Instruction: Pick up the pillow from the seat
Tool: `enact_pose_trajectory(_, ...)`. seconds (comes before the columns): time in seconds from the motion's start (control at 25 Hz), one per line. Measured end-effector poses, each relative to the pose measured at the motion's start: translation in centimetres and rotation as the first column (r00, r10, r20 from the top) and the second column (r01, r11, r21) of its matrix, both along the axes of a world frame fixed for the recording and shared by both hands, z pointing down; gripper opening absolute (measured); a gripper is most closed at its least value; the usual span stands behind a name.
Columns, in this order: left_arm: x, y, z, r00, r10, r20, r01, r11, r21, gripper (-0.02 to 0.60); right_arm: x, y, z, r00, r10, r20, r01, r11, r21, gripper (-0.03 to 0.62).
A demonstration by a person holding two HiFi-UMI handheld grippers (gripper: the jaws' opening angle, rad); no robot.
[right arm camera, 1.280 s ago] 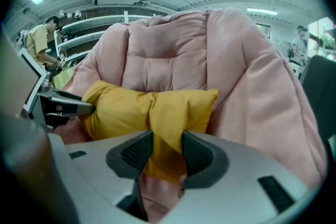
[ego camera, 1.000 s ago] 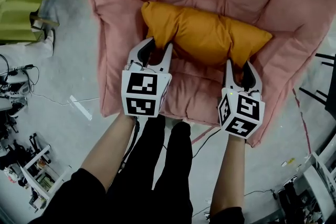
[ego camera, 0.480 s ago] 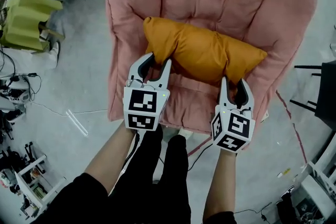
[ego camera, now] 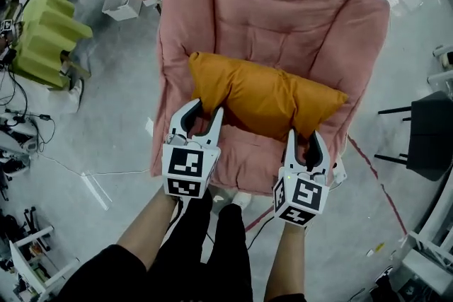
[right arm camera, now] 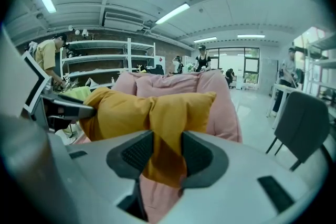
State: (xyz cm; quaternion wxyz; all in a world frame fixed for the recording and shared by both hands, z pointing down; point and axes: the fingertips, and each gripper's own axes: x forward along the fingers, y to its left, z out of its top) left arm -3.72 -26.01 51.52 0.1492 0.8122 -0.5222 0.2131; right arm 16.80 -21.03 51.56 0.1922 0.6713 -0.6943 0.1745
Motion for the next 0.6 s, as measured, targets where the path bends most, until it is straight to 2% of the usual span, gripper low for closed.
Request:
enact_pose_trajectory(0.28,0.0,1.6,-6.6,1.000,0.010,-0.009,-0.010,0.998,0.065,0.146,0.0,1.8,-6.6,1.000,0.009,-0.009,-0.008,0.997,0.072,0.187)
enact_pose_trajectory(0.6,-0.8,3.5,-10.6,1.000,-0.015,-0.010,0.016,0.995,0.100,0.146,-0.7,3.5,-10.9,1.000,-0.007,-0.014,0.008,0.994,0.113,0.187)
